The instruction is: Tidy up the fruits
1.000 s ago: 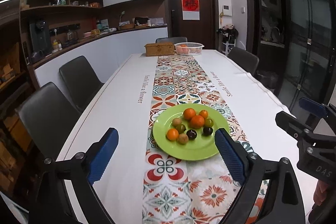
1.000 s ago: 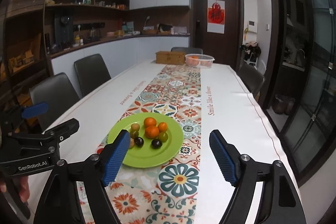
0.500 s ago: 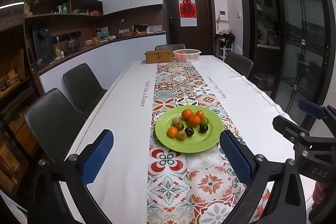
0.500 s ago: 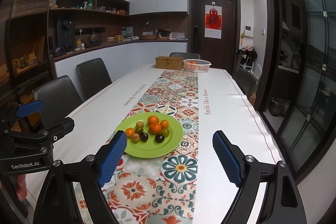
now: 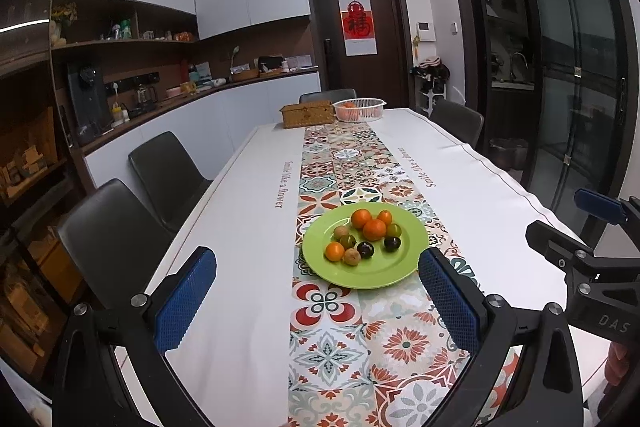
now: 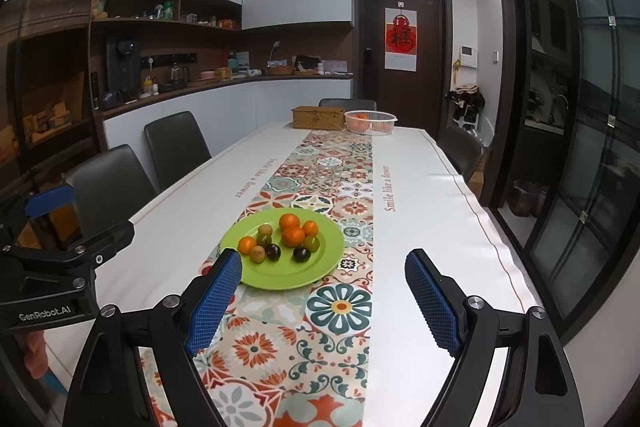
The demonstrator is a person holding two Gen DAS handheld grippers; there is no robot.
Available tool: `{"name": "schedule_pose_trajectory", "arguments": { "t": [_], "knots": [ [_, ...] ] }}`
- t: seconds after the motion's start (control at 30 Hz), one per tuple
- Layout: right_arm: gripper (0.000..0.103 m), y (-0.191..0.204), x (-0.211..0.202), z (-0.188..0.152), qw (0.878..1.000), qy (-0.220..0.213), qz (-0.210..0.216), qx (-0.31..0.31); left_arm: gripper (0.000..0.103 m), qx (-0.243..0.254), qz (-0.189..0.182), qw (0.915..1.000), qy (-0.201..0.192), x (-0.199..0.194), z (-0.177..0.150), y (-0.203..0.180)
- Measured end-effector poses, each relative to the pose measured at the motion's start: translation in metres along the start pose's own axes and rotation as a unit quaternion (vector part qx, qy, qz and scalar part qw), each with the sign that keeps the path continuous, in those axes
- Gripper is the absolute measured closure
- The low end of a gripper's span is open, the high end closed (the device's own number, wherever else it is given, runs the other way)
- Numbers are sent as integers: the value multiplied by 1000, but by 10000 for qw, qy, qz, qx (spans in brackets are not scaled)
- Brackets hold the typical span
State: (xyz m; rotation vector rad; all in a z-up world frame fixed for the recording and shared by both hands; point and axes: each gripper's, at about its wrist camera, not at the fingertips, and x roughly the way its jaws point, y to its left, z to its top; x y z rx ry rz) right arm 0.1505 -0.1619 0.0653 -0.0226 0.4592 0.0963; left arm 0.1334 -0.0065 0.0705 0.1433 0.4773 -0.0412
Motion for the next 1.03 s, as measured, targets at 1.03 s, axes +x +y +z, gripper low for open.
{"name": "schedule_pose_trajectory", "arguments": {
  "t": [1.03],
  "knots": [
    [18,-6,10,0,9999,153,-23,22,0,-105,-100,9999,2,7,-2,6]
  ]
}}
